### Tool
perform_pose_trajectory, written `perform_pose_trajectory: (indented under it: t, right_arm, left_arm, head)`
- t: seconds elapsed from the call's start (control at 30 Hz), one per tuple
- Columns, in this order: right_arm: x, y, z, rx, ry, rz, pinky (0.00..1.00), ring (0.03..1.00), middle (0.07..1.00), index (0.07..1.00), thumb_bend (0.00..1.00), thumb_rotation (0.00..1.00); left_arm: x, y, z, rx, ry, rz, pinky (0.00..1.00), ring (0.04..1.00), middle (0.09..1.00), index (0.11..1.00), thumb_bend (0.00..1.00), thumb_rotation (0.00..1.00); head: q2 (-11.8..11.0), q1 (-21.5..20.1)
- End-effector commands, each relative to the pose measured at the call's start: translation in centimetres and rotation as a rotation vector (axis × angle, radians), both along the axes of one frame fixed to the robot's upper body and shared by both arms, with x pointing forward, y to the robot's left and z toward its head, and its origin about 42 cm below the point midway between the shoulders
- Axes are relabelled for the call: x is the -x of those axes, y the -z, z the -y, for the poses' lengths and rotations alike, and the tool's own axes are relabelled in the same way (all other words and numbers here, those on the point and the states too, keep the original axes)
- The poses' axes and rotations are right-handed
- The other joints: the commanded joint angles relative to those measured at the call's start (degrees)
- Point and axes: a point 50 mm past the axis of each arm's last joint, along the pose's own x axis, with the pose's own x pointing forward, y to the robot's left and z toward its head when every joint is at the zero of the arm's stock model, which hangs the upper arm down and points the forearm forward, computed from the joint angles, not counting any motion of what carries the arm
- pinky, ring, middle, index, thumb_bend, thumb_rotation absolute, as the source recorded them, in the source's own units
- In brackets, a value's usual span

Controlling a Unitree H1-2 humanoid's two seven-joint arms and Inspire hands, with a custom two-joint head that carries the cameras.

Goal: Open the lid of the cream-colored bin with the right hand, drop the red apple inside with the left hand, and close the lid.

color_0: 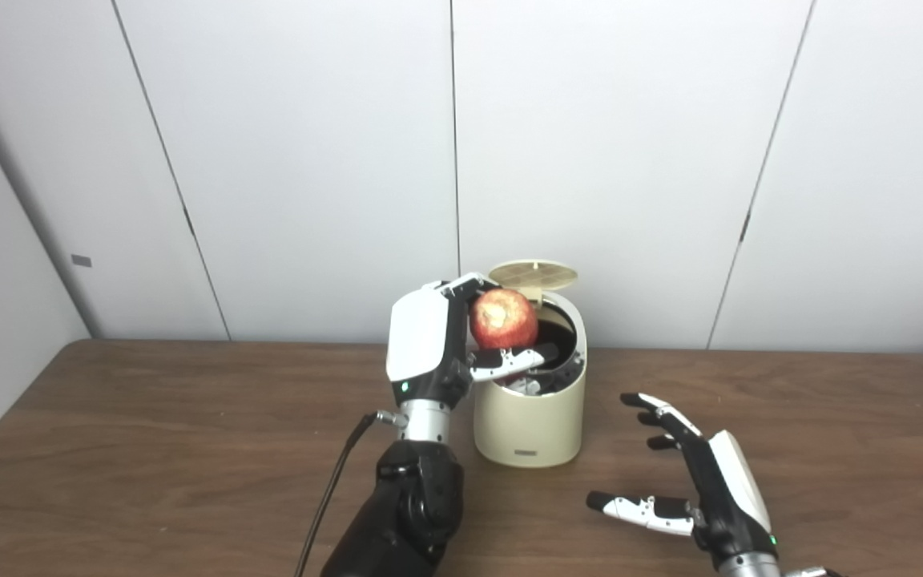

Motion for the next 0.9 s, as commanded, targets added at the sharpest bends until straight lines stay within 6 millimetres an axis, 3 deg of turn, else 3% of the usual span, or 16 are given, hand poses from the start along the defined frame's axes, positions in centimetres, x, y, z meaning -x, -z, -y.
perform_pose_trajectory:
  t: [0.0,0.37,0.6,0.87]
  right_arm:
    - [-0.71,-2.04,-0.62,0.001,-0.012,0.09,0.69,0.808,0.85,0.793,0.67,0.24]
    - [-0.91,-1.97,-0.62,-0.001,-0.02,0.089,0.71,0.816,0.854,0.801,0.66,0.23]
    - [-0.9,-1.93,-0.76,-0.001,-0.021,0.09,0.72,0.821,0.854,0.801,0.66,0.21]
    - [-0.8,-2.06,-0.95,-0.012,-0.023,0.092,0.71,0.818,0.852,0.8,0.66,0.19]
  left_arm:
    - [-0.41,-3.44,1.0,0.005,0.018,0.108,0.78,0.536,0.456,0.518,0.52,0.0]
    - [-0.2,-3.54,0.82,-0.011,0.022,0.111,0.73,0.53,0.455,0.519,0.52,0.0]
    - [0.2,-3.65,0.94,-0.058,0.021,0.135,0.83,0.551,0.458,0.517,0.52,0.0]
    - [-0.04,-2.96,0.9,-0.077,0.017,0.112,0.78,0.537,0.456,0.517,0.52,0.0]
  head:
    - [-0.15,-0.12]
    - [-0.23,0.28]
    - [-0.43,0.15]
    - [0.07,-0.26]
